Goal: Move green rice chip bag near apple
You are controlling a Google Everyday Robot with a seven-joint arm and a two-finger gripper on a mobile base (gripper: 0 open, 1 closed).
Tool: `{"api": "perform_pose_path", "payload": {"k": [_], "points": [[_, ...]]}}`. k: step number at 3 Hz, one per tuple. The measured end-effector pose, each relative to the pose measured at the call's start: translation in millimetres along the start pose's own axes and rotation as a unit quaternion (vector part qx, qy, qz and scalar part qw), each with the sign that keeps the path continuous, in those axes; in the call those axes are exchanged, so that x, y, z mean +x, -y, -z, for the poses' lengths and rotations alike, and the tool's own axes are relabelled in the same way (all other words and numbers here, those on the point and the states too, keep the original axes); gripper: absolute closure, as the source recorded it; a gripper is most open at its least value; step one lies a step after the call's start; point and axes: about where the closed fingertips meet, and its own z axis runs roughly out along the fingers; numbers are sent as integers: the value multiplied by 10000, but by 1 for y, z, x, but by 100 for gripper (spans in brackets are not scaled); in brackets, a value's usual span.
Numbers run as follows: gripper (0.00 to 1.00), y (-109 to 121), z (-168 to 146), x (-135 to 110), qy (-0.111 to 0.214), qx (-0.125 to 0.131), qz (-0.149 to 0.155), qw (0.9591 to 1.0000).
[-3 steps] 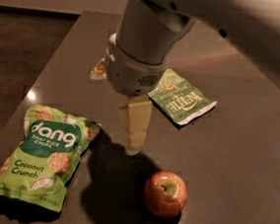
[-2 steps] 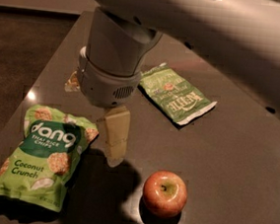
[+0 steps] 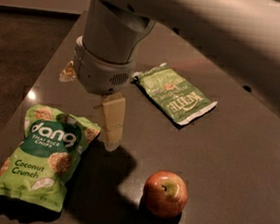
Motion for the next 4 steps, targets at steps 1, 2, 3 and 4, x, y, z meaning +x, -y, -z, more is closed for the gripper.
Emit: {"api": "perform_pose_path", "payload": {"k": [1,2,3,4], "points": [[0,18,-20,-8,90,-227,404,9989],[0,29,-52,-23,221,-636,852,9941],[0,38,-72,-29,240,-972,1139,9884],[0,43,-78,-33,215,-1203,1366,9831]]}}
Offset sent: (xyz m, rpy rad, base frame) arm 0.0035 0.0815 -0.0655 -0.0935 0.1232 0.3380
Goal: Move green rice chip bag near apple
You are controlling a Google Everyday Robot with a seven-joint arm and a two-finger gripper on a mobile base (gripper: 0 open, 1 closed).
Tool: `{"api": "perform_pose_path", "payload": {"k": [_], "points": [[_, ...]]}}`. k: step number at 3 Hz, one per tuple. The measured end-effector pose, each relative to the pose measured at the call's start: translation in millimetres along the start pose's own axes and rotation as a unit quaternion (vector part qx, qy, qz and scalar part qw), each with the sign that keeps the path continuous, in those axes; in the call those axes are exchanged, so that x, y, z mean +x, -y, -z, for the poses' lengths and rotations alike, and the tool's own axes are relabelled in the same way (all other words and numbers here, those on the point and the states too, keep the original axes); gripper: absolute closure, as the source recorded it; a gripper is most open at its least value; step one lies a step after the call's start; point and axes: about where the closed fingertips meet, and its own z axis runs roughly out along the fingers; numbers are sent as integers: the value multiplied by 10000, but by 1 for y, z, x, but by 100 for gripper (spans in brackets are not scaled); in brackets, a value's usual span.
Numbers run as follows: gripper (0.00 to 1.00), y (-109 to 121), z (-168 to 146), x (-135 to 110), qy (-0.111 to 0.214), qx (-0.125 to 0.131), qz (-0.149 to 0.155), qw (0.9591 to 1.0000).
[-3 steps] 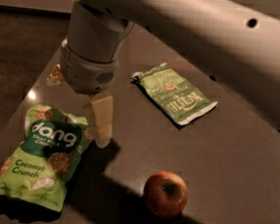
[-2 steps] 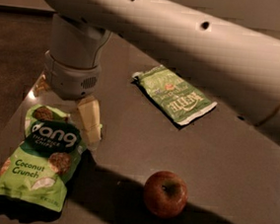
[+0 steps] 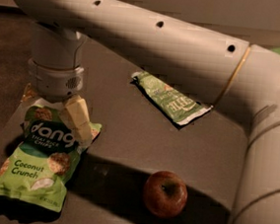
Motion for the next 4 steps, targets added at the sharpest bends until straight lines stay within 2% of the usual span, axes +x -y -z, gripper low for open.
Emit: {"api": "perform_pose_path", "payload": {"k": [1,2,4], "points": [[18,-1,-1,-1,-7,-125,97,9999],[41,-8,2,1,-29,-145,55,9999],[88,-30,20,1,-85,-63,-50,9999]]}}
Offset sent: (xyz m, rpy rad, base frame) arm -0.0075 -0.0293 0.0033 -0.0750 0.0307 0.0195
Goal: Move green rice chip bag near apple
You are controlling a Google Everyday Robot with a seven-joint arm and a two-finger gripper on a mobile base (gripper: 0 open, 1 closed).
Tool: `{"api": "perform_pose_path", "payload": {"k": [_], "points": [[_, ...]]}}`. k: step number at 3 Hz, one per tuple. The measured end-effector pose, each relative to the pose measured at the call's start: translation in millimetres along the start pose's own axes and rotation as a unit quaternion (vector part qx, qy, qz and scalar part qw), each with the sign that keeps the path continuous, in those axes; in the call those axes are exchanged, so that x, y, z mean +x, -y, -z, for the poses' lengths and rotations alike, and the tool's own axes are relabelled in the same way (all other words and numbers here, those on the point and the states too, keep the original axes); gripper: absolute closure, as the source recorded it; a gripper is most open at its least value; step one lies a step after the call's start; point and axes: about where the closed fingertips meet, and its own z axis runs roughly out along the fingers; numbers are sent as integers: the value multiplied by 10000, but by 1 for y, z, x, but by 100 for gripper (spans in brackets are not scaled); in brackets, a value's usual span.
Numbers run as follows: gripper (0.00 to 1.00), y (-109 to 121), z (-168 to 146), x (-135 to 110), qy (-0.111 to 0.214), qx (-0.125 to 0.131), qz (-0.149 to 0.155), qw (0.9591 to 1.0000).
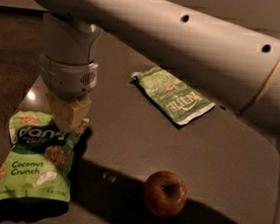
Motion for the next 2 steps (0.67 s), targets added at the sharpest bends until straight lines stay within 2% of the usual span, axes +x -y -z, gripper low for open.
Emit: {"api": "perform_pose_path", "payload": {"k": [1,2], "points": [[100,-16,12,2,-20,82,-94,9999],[100,-32,22,8,-31,180,-214,9996]]}}
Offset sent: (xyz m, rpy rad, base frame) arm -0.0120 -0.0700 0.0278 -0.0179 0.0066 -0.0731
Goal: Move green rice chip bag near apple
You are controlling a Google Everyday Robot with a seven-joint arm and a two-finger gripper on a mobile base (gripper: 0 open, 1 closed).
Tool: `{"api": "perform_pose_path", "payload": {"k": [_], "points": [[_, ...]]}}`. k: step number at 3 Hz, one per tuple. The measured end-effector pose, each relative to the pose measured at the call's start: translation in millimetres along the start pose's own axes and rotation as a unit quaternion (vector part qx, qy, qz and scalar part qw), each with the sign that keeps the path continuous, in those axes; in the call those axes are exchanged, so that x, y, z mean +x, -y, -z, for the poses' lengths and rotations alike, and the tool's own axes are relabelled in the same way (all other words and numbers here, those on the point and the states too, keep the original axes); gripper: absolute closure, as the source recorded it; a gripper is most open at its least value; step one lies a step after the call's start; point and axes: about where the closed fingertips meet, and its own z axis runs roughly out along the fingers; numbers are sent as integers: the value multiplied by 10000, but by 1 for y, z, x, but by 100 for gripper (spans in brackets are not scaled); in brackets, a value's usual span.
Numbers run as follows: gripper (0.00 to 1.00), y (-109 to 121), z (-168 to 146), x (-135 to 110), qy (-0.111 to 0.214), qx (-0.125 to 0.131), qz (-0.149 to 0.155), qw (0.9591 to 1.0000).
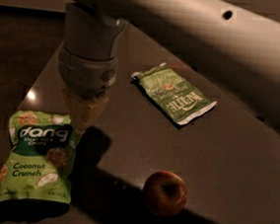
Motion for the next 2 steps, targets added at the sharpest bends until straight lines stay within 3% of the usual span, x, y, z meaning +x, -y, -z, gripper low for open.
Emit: {"api": "perform_pose_path", "payload": {"k": [2], "points": [[58,1,5,-1,16,233,-30,9997]]}}
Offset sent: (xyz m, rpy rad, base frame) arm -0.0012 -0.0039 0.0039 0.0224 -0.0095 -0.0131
